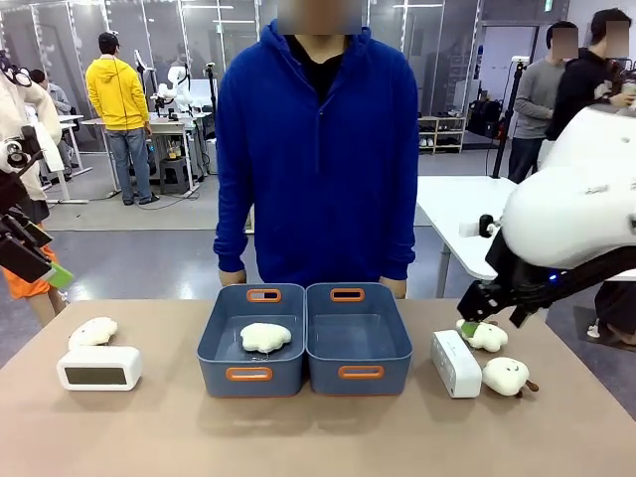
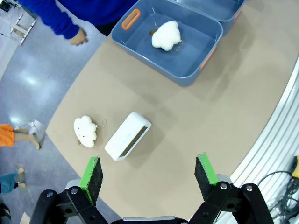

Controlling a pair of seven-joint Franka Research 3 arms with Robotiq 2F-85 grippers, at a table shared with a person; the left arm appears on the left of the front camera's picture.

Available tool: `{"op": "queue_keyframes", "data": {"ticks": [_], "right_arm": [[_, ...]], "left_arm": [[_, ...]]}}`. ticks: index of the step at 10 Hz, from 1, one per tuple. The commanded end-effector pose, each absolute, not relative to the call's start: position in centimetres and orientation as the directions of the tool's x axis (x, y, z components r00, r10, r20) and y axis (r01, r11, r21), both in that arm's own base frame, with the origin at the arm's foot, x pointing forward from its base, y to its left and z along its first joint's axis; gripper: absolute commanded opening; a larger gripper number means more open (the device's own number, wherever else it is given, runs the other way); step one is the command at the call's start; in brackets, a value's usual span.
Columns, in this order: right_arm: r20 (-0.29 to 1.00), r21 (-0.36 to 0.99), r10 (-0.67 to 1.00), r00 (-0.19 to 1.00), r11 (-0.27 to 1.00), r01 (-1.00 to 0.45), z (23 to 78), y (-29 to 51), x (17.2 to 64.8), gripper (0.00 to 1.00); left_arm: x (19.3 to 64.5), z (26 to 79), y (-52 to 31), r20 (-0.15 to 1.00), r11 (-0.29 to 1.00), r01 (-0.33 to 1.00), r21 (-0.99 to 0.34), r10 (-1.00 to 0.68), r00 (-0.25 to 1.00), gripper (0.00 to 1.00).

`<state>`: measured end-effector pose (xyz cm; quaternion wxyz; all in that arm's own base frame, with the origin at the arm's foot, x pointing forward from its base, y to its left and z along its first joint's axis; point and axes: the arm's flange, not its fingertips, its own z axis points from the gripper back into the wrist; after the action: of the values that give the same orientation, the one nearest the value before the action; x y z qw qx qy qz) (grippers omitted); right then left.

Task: Sort the digital clocks into the basket.
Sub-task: Pick up the Digital clock from the table and place it into the empty Plastic storage basket.

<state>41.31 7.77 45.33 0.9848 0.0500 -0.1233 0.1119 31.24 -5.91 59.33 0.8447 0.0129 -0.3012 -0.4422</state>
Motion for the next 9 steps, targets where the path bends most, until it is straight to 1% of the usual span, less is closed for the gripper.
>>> {"op": "queue_keyframes", "data": {"ticks": [1, 2, 3, 7, 8, 9], "right_arm": [[0.279, 0.088, 0.099, 0.955, 0.988, -0.128, 43.5, 9.4, 43.9, 1.00], [0.292, 0.085, 0.071, 0.954, 0.991, -0.099, 41.3, 9.5, 45.5, 1.00], [0.290, 0.041, 0.055, 0.955, 0.997, -0.070, 39.7, 9.6, 46.4, 1.00], [0.259, 0.065, 0.001, 0.966, 0.998, -0.018, 34.7, 9.3, 48.8, 1.00], [0.235, 0.064, 0.002, 0.972, 0.998, -0.017, 33.7, 9.2, 48.9, 0.97], [0.214, 0.062, 0.004, 0.977, 0.998, -0.018, 33.1, 9.2, 48.9, 0.59]], "left_arm": [[31.3, 59.7, -6.0, 0.482, 0.604, 0.741, 0.293, -0.763, 0.432, 1.00], [31.3, 59.7, -6.0, 0.482, 0.604, 0.741, 0.293, -0.763, 0.432, 1.00], [31.3, 59.7, -6.0, 0.482, 0.604, 0.741, 0.293, -0.763, 0.432, 1.00], [31.3, 59.7, -6.0, 0.482, 0.604, 0.741, 0.293, -0.763, 0.432, 1.00], [31.3, 59.7, -6.0, 0.482, 0.604, 0.741, 0.293, -0.763, 0.432, 1.00], [31.3, 59.7, -6.0, 0.482, 0.604, 0.741, 0.293, -0.763, 0.432, 1.00]]}}
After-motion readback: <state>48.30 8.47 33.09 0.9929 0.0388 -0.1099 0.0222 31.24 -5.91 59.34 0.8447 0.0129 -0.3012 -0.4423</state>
